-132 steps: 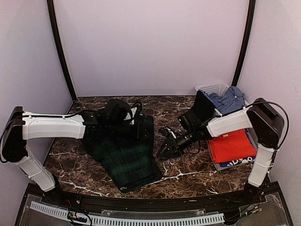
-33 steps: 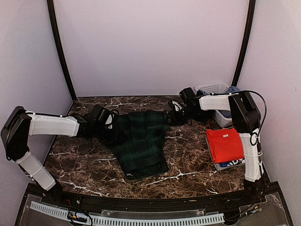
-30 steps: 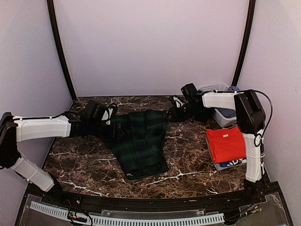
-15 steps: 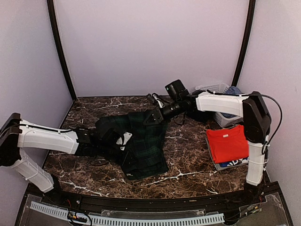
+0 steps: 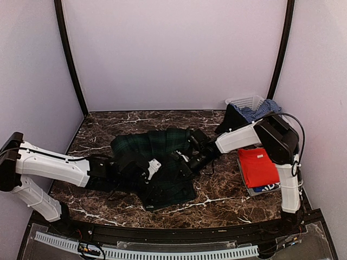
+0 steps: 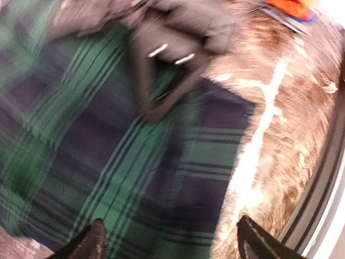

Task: Fold and stack the mixed laundry pile
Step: Pick up the rectangle-folded skirt from the center of the board.

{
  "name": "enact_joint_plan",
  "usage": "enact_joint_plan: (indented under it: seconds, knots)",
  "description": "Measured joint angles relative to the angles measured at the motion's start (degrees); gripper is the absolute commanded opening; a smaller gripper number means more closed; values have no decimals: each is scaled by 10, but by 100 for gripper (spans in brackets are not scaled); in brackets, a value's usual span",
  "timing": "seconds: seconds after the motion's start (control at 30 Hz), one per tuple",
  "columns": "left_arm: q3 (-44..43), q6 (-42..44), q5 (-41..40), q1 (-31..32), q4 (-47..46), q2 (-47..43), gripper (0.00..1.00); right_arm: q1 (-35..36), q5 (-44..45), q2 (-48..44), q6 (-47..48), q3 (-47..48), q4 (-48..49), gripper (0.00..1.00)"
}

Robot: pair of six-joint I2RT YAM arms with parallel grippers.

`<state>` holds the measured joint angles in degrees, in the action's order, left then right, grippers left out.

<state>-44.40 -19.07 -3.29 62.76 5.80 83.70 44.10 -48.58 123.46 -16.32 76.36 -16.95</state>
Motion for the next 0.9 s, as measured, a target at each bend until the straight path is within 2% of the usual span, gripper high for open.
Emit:
enact_joint_plan:
  seconds: [0.17,0.37,0.57,0.63,0.9]
  knots:
    - [-7,87,-106,83,-16,-7,85,0,5,-4,15,-17,24,0]
    - [-43,187,-205,142,-6,101,82,0,3,-6,23,-26,40,0]
    - [-104,230,-265,169,15,186,79,0,1,-6,25,-29,47,0]
    - [-120,235,-284,174,16,203,76,0,1,-6,26,-29,48,0]
    - [-158,247,-417,179,23,264,51,0,0,-6,26,-31,53,0]
